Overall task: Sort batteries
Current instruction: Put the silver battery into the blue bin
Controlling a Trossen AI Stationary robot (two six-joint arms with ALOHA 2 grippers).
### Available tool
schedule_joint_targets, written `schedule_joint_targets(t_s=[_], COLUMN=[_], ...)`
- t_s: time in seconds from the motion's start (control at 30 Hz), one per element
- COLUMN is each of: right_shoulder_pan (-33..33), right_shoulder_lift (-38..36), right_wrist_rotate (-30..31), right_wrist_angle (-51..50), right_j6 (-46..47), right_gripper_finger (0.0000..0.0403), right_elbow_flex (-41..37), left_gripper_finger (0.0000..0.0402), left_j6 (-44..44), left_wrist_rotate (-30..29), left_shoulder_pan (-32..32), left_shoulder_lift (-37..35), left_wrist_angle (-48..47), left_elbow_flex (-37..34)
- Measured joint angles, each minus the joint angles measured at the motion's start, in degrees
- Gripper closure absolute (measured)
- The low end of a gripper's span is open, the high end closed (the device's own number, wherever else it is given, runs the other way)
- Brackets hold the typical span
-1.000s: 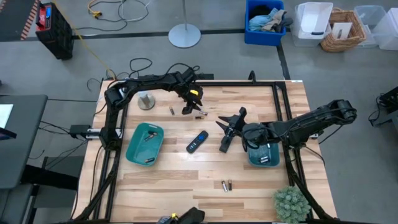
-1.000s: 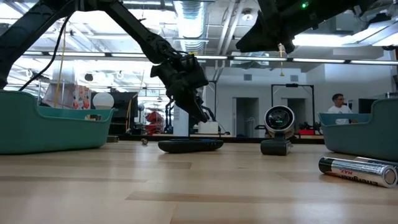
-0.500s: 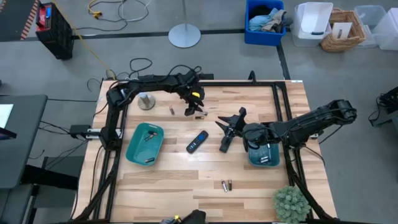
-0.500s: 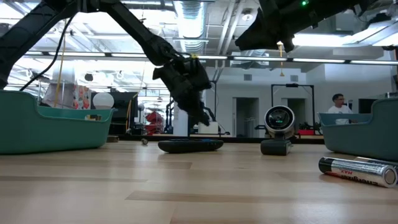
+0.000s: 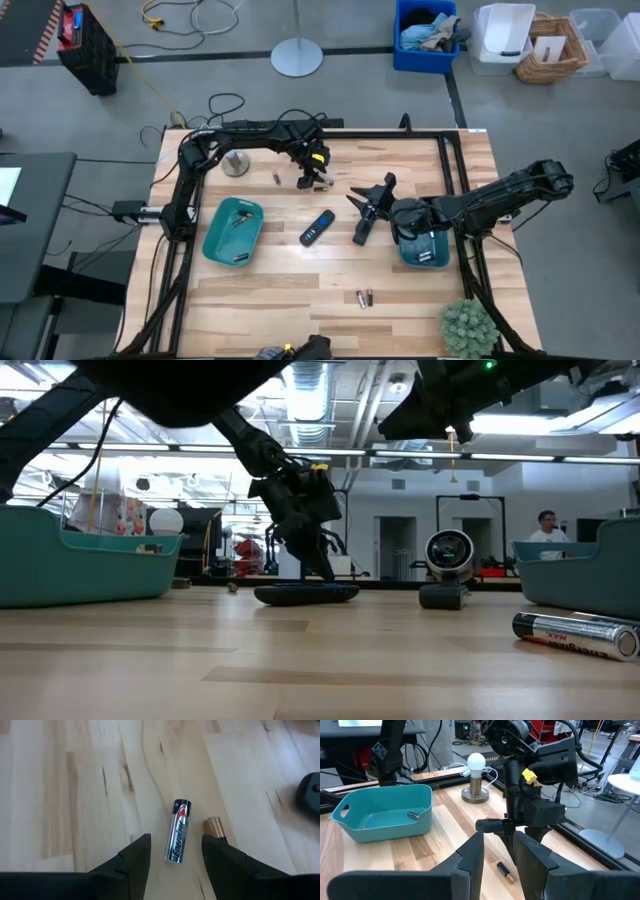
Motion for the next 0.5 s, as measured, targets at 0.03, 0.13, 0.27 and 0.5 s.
schedule_joint_targets(t_s=[0.03,0.13,0.27,0.5], right_shoulder_pan=[0.0,0.2,0.1,0.1], right_shoulder_lift=[0.0,0.0,0.0,0.0], right_wrist_rotate=[0.0,0.0,0.0,0.0], right_wrist_angle=[0.0,-0.1,-0.1,-0.2], right_j6=[0.0,0.0,0.0,0.0], right_gripper_finger=[0.0280,0.0280,0.0280,0.0280], right_elbow_flex=[0.0,0.0,0.0,0.0], left_gripper_finger=[0.0230,0.0230,0.0229,0.0229], left_j6=[0.1,0.3,1.0,1.2], left_wrist_rotate=[0.0,-0.3,-1.9,-2.8], left_shoulder_pan=[0.0,0.0,0.0,0.0], left_shoulder_lift=[0.0,0.0,0.0,0.0], left_wrist_angle=[0.0,-0.2,-1.6,-2.3], left_elbow_flex=[0.0,0.0,0.0,0.0])
